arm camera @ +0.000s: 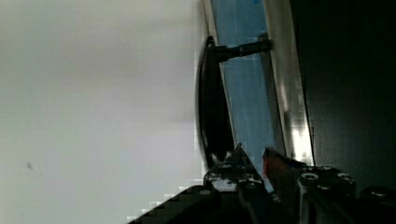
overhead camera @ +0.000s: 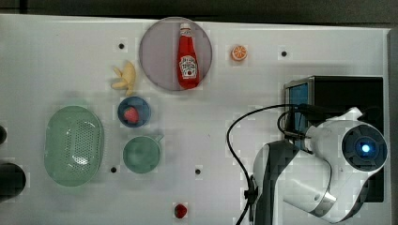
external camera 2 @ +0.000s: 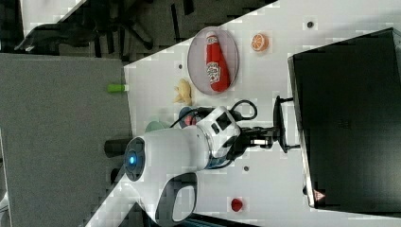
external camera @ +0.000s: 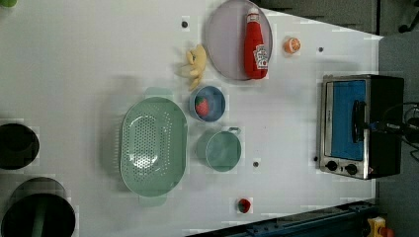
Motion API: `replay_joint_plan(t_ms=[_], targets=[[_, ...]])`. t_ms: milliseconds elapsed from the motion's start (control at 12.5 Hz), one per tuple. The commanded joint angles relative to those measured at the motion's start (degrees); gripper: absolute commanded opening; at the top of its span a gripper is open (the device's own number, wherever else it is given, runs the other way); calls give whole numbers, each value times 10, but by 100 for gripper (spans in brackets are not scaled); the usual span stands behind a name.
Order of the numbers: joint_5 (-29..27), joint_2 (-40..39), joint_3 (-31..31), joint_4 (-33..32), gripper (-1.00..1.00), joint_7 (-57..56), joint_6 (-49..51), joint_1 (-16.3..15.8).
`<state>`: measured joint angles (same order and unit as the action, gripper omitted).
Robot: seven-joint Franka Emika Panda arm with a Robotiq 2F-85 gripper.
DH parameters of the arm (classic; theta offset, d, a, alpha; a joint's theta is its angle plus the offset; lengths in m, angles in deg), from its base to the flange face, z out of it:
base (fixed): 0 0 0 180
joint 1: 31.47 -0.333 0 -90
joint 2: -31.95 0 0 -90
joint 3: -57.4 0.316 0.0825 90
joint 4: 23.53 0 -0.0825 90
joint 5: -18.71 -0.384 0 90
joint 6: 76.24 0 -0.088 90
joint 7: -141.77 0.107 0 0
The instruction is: Flap open oven.
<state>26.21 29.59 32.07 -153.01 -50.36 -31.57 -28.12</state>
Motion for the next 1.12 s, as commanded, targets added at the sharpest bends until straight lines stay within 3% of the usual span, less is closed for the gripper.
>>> replay_joint_plan(t_ms=[80, 640, 880, 1120], targets=[[-4, -15, -8, 6, -65, -26, -28, -2], [2, -61, -2, 6, -65, -17, -55, -11], [73, -61, 7, 4, -65, 31, -52, -23], [197, -62, 23, -4, -65, 139, -43, -40]])
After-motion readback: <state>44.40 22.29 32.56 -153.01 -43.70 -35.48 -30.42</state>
